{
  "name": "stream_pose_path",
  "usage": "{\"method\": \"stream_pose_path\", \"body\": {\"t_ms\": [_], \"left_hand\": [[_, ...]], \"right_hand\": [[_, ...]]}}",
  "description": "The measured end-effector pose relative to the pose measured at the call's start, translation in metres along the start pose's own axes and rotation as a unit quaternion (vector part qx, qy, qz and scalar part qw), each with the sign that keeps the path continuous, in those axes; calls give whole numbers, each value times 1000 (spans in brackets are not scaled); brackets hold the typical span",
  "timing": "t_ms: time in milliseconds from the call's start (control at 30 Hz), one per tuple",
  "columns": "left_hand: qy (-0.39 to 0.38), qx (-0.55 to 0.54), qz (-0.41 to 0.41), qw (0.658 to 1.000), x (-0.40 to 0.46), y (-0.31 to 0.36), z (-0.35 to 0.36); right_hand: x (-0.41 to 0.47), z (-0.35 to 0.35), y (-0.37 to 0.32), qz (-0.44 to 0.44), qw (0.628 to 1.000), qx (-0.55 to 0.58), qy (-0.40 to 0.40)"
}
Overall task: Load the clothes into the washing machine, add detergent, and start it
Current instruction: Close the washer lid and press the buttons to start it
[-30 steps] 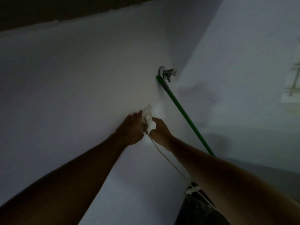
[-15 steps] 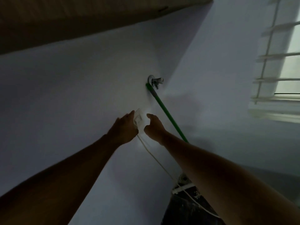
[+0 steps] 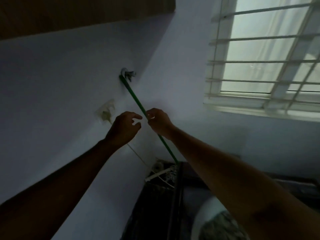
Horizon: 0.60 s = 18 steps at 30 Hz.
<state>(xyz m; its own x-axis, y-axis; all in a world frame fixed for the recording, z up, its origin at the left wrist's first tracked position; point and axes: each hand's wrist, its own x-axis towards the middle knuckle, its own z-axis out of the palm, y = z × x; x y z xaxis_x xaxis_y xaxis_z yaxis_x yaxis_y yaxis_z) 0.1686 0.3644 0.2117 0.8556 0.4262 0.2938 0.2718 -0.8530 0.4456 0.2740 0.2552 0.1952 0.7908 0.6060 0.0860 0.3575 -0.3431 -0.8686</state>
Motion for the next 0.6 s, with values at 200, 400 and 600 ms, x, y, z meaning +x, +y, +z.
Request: {"method": "stream_pose_path", "body": {"t_ms": [200,400,600], "left_hand": [[-37,-68,9,997,-56,63,29],[-65,-152,-14,986,-119,125,47],[-89,-168,-10,982,-189,169,64]], "right_hand": [[-88,-58,24,2,997,-82,12],[-163,-97,59,3,991,-134,21],[-252,-134,89,7,985,-152,75]]}}
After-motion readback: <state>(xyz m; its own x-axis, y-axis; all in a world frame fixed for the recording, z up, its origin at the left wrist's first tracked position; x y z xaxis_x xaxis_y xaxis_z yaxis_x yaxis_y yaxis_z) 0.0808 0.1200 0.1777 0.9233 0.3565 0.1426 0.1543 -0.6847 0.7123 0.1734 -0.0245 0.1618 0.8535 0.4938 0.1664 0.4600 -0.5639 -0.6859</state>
